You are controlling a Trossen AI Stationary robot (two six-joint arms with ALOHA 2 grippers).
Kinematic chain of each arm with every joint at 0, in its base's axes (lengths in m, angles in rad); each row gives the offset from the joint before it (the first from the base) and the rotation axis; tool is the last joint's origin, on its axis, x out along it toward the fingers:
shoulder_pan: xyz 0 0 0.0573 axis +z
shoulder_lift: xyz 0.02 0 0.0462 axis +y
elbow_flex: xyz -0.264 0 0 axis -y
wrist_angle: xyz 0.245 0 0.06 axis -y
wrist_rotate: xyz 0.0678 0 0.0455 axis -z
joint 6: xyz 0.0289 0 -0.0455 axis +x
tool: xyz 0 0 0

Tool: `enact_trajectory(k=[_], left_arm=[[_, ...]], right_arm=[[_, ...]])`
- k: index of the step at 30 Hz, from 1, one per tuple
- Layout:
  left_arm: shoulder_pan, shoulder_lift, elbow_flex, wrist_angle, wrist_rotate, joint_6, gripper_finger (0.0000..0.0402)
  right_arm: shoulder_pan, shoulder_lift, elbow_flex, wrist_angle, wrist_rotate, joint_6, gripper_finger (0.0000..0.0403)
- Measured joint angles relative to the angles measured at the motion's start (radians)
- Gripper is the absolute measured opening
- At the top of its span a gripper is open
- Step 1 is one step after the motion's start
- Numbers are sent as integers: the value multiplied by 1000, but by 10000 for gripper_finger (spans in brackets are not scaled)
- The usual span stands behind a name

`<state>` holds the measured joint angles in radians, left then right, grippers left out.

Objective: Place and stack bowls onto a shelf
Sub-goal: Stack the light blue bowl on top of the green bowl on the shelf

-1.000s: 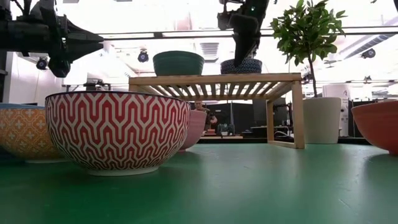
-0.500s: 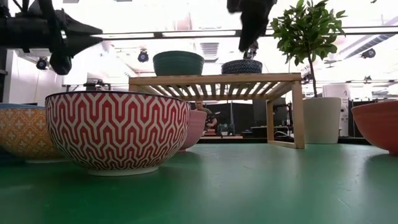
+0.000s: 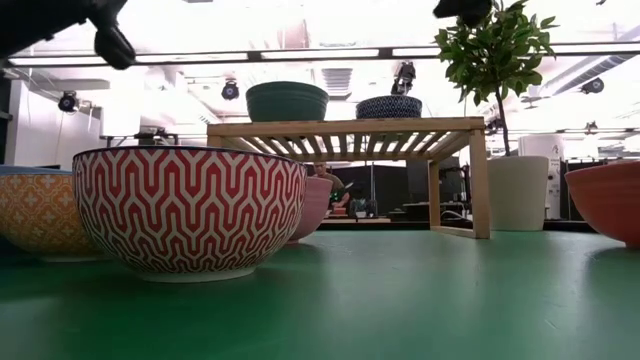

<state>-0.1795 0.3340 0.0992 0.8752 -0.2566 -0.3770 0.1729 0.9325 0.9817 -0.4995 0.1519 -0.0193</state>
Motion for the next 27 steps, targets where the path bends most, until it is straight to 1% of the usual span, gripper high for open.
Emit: enact_trajectory(k=[4, 7, 10, 14, 17, 20, 24, 27], left_arm=[[-1, 128, 62, 8, 6, -37, 75], [-9, 229, 128, -17, 14, -74, 75], [-35, 326, 213, -92, 63, -124, 75], [-112, 455, 365, -253, 66, -159, 75], [-166, 557, 516, -464, 38, -202, 74], [-210, 662, 690, -769, -24, -284, 69], [-252, 838, 911, -1243, -113, -472, 62], [-261, 978, 1066, -1526, -111, -623, 59]], right_arm=[[64, -88, -186, 212, 34, -18, 68], [82, -135, -293, 317, 35, -13, 68], [84, -171, -372, 356, 34, 17, 68], [84, -210, -444, 355, 34, 69, 68], [84, -238, -482, 355, 34, 68, 68], [82, -265, -507, 357, 34, 34, 66], [82, -286, -551, 398, 34, -7, 63], [82, -291, -598, 458, 34, -24, 64]])
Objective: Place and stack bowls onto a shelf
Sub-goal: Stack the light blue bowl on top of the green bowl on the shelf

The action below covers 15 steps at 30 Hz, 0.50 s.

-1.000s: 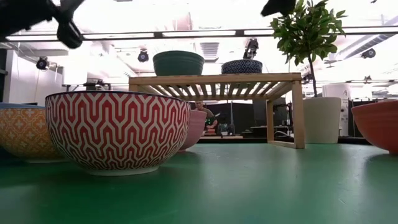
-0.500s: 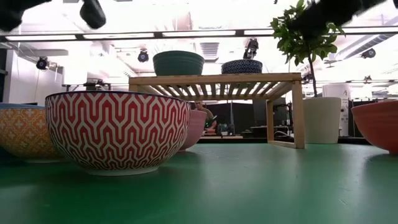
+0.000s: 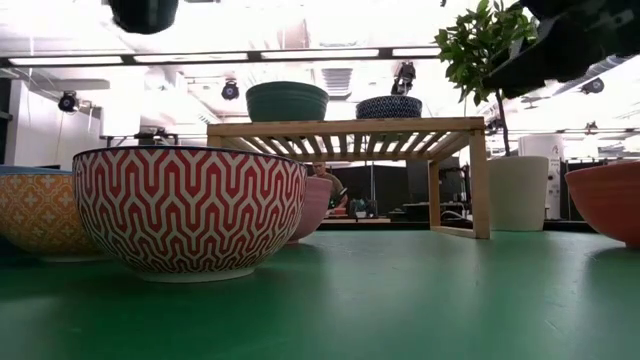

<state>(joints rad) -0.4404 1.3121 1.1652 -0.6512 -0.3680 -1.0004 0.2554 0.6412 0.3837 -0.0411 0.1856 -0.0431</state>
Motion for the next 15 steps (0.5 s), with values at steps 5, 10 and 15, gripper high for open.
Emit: enact_trajectory(k=[5, 10, 15], left_arm=[[-13, 208, 238, -345, 69, -41, 58], [-20, 356, 407, -595, 125, -41, 58], [-20, 427, 459, -781, 201, -125, 58]], right_arm=[[0, -32, -36, 19, 0, -33, 63], [0, -91, -45, 18, -2, -14, 63], [0, -128, -46, 17, -10, 6, 63]])
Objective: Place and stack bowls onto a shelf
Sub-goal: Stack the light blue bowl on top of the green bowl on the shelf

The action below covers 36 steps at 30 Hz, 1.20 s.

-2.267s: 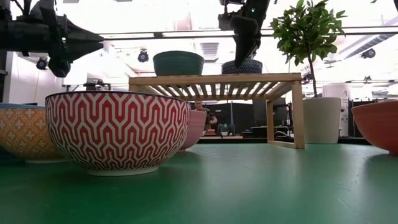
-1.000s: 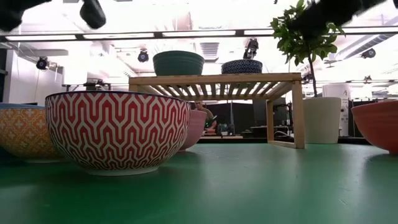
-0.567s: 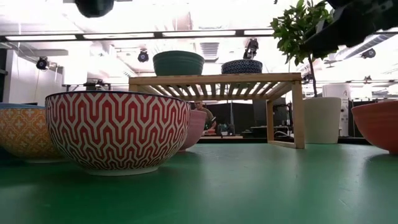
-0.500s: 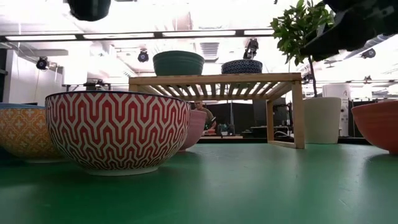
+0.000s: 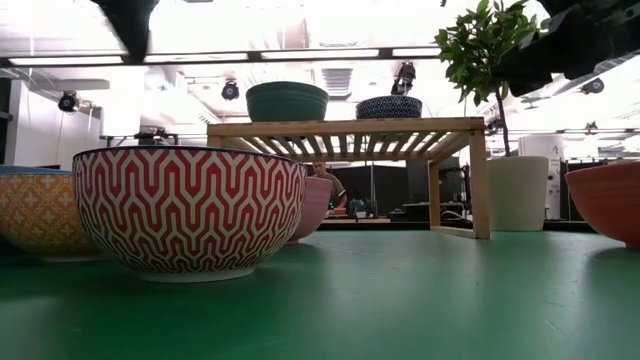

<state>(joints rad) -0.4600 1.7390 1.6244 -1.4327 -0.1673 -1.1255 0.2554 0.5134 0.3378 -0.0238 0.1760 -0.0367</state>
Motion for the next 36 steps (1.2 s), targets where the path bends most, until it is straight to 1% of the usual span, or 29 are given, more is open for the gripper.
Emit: enact_trajectory(k=[4, 9, 12, 15, 18, 20, 23, 28, 32, 36], left_arm=[[-12, 1, -44, -25, 25, -87, 71], [-24, -21, -128, -25, 27, -183, 119], [-24, -22, -193, -19, 44, -200, 148], [-23, -25, -258, -9, 90, -185, 165], [-23, -33, -318, 2, 148, -183, 168], [-23, -45, -350, 2, 164, -187, 167], [-23, -68, -394, 40, 177, -194, 162], [-22, -113, -467, 161, 178, -203, 154], [-22, -132, -515, 169, 173, -230, 153], [-23, -138, -547, 178, 138, -238, 153]], right_arm=[[0, -1, -1, -1, 0, 20, 63], [0, 7, -3, -1, -1, 40, 63], [0, 6, -3, -1, -1, 38, 63], [0, 6, -3, -6, -1, 51, 63], [0, 6, -3, -46, -51, 76, 63], [1, 6, -4, -79, -81, 106, 63], [1, 6, -7, -81, -80, 122, 63], [0, 4, -7, -60, -80, 89, 63], [0, 4, -7, -64, -80, 84, 63], [0, 4, -7, -68, -80, 88, 63]])
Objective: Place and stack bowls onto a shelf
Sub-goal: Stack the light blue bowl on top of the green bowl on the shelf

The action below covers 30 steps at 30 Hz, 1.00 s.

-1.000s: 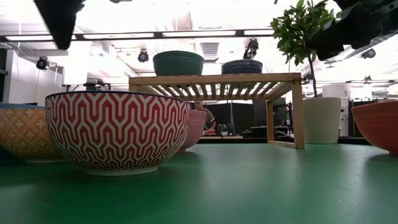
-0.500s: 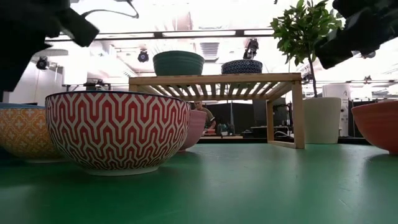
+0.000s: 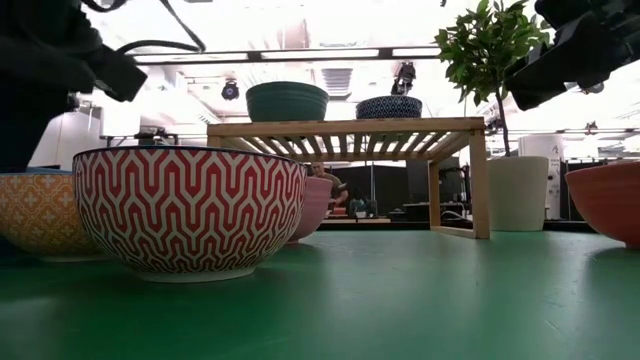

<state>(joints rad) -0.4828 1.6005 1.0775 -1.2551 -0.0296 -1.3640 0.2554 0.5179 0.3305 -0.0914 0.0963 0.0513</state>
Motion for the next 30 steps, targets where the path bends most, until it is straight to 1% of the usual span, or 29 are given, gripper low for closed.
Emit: enact_trajectory(k=[3, 6, 10, 14, 16, 22, 24, 26, 30], left_arm=[[0, 1, -7, 4, -6, 11, 151], [0, 7, -7, 6, -7, 22, 134], [0, 7, -7, 7, -11, 29, 89], [-1, 7, -7, 13, -13, 53, 24], [-1, 7, -7, 14, -15, 56, 7], [-1, -3, -7, 8, -16, 87, 3], [-1, -4, 10, -9, -16, 130, 2], [-2, -4, 39, -41, -27, 167, 2], [-5, -2, 148, -159, -108, 249, 1]], right_arm=[[0, 0, 0, 0, 0, 0, 63], [0, 0, 0, 0, 0, 0, 63], [0, 0, 0, 0, 1, 0, 63], [0, 0, 0, 0, 1, 0, 63], [0, 0, 0, 0, 1, 1, 63], [0, 0, 0, 0, 2, 1, 63], [0, 0, 0, 0, 9, 1, 63], [0, 0, 0, 0, 10, 1, 63], [0, 0, 0, 0, 10, 1, 63]])
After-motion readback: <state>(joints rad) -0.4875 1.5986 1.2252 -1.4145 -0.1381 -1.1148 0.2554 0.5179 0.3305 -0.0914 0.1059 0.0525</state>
